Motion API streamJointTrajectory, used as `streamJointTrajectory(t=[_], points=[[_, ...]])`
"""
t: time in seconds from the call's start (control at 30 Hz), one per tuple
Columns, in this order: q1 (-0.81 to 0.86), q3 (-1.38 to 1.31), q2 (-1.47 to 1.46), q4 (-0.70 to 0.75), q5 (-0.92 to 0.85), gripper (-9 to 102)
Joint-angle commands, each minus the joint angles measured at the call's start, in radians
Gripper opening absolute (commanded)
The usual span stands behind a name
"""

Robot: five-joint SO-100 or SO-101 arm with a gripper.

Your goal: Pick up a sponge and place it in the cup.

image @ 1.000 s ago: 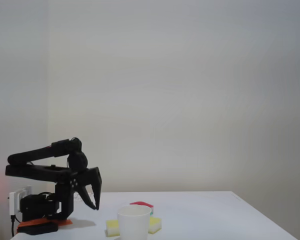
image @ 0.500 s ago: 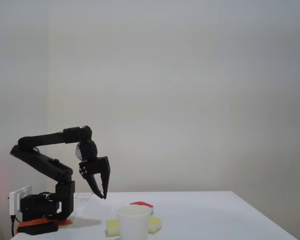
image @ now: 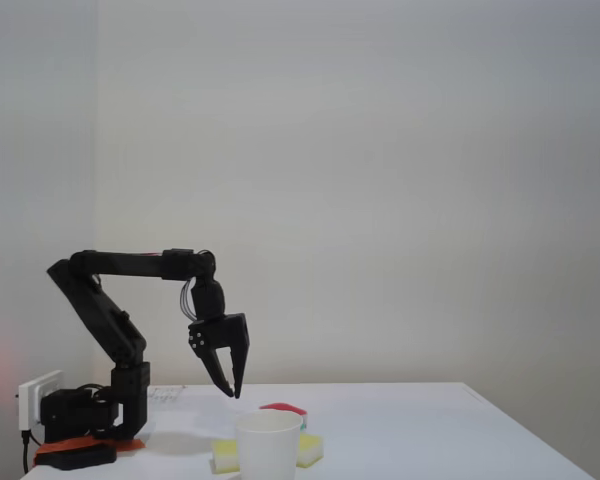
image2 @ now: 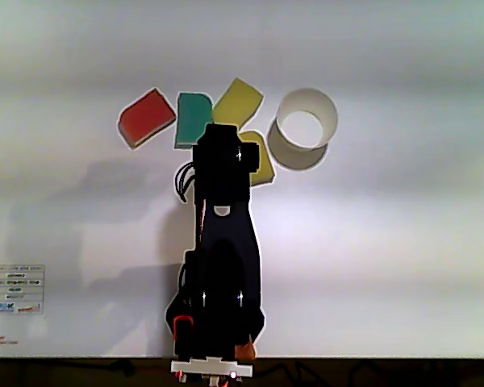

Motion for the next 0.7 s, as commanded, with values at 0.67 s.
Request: streamJointTrajectory(t=[0.67], points=[[0.118,-0.144,-0.187,-0.046,-0.133,0]])
